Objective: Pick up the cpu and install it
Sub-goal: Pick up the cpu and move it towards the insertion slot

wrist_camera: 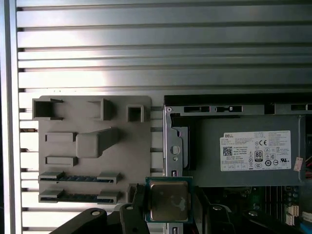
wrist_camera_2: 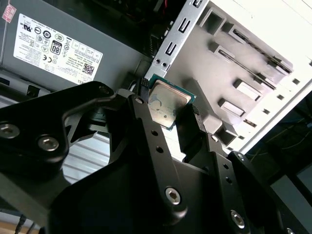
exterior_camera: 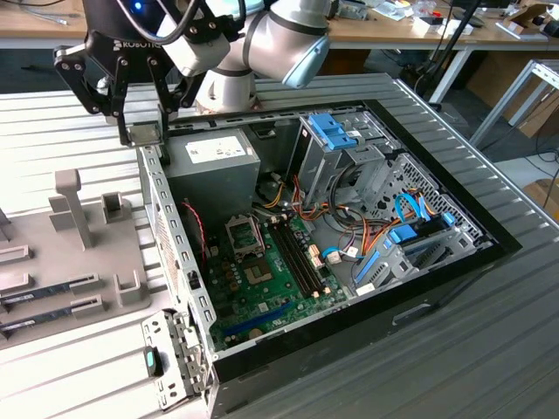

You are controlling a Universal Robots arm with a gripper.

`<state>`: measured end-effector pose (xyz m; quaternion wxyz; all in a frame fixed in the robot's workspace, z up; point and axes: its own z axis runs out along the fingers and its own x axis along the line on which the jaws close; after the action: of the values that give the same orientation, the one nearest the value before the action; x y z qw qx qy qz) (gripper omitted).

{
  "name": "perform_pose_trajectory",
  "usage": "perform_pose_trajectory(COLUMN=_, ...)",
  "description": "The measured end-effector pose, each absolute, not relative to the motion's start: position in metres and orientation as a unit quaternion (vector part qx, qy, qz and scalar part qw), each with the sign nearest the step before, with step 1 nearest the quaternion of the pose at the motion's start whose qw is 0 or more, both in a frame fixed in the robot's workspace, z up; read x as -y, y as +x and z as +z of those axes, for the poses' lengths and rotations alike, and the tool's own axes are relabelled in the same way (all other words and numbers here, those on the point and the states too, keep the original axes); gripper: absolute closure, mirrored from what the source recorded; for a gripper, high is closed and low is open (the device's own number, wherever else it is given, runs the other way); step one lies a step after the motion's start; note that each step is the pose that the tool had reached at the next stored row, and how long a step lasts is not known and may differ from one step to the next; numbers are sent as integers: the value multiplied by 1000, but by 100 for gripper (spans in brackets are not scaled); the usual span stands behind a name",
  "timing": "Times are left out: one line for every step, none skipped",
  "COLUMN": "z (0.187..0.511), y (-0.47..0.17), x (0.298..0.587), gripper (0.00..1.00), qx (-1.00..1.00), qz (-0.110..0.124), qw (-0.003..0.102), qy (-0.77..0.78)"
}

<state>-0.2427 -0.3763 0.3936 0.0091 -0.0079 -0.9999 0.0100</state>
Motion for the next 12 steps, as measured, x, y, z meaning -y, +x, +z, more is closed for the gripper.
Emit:
perform_pose_trajectory(z=394, y=-242, x=376, gripper=53, qx=1000, qz=10, qw=9, qy=-8)
perform_pose_trajectory(z=393, y=-241, x=376, gripper=53, qx=1000, qz=10, qw=9, qy=-8)
perform_pose_trajectory(z=393, y=-239, x=376, gripper=53, qx=1000, qz=10, qw=9, qy=-8)
perform_pose_trajectory(z=393, y=-238, x=376, gripper=53, qx=1000, qz=10, qw=9, qy=-8)
perform_pose_trajectory(z=393, y=-238, x=376, gripper=53, qx=1000, qz=10, qw=9, qy=-8)
perform_pose_trajectory(z=393, y=-236, x=376, gripper=53, qx=1000, qz=10, qw=9, qy=-8)
perform_pose_trajectory(z=393, y=-235, x=376, gripper=53, qx=1000, qz=10, qw=9, qy=-8)
perform_pose_trajectory(z=393, y=-234, x=376, gripper=53, qx=1000, qz=10, qw=9, qy=-8)
perform_pose_trajectory(z=393, y=-233, x=376, gripper=53, qx=1000, qz=10, qw=9, qy=-8)
perform_pose_trajectory(z=393, y=-232, x=376, gripper=53, qx=1000, qz=10, qw=9, qy=-8)
perform_pose_trajectory(z=393, y=-231, x=376, gripper=53, qx=1000, qz=10, qw=9, qy=-8)
perform_pose_trajectory(z=393, y=-231, x=376, gripper=53, qx=1000, qz=10, qw=9, qy=-8)
